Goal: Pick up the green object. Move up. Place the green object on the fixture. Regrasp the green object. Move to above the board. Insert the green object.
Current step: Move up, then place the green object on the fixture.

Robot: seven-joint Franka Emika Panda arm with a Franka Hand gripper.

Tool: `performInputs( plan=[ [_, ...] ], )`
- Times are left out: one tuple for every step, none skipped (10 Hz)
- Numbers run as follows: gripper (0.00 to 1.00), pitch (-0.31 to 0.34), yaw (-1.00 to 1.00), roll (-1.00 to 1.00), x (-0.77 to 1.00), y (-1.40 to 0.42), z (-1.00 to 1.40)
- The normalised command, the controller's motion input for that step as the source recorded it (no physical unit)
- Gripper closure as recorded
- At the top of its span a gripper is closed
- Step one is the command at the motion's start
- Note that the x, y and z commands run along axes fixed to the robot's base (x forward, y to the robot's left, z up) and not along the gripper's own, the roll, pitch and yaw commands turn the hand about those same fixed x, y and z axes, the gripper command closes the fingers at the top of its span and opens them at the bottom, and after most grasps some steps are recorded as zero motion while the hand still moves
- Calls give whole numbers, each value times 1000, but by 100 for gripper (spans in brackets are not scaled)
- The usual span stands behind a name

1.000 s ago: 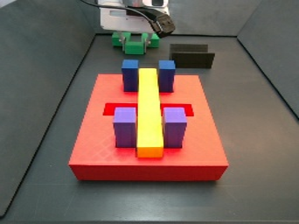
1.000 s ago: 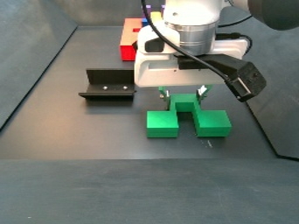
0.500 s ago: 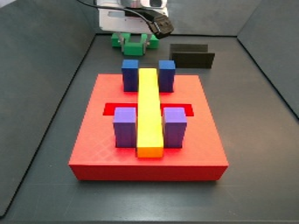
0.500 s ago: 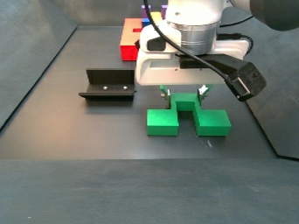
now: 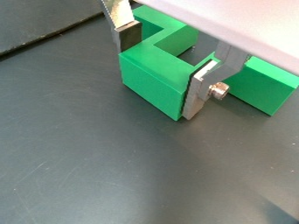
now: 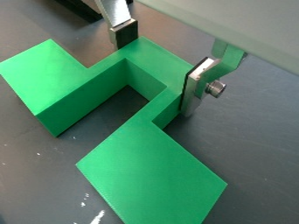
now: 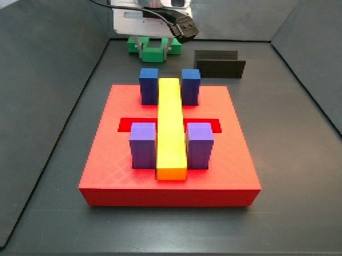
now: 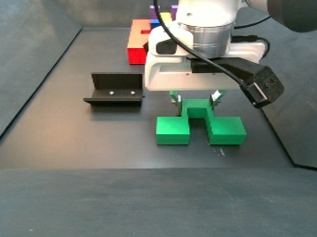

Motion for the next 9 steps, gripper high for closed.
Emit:
performInputs(
  plan=[
    [100, 0, 0, 0, 0, 0, 833],
    [100, 13, -24, -2, 6, 12, 842],
    [100, 65, -30, -1, -48, 16, 574],
    [100, 52, -23, 13, -22, 16, 367],
    [100, 0, 0, -14, 0, 0, 0],
    [100, -46, -69, -97, 0, -23, 240],
    [100, -14, -237, 0, 0, -180, 577],
    [100, -157, -331, -74, 0, -197, 514],
    [100, -231, -371, -309, 0, -146, 589]
  ],
)
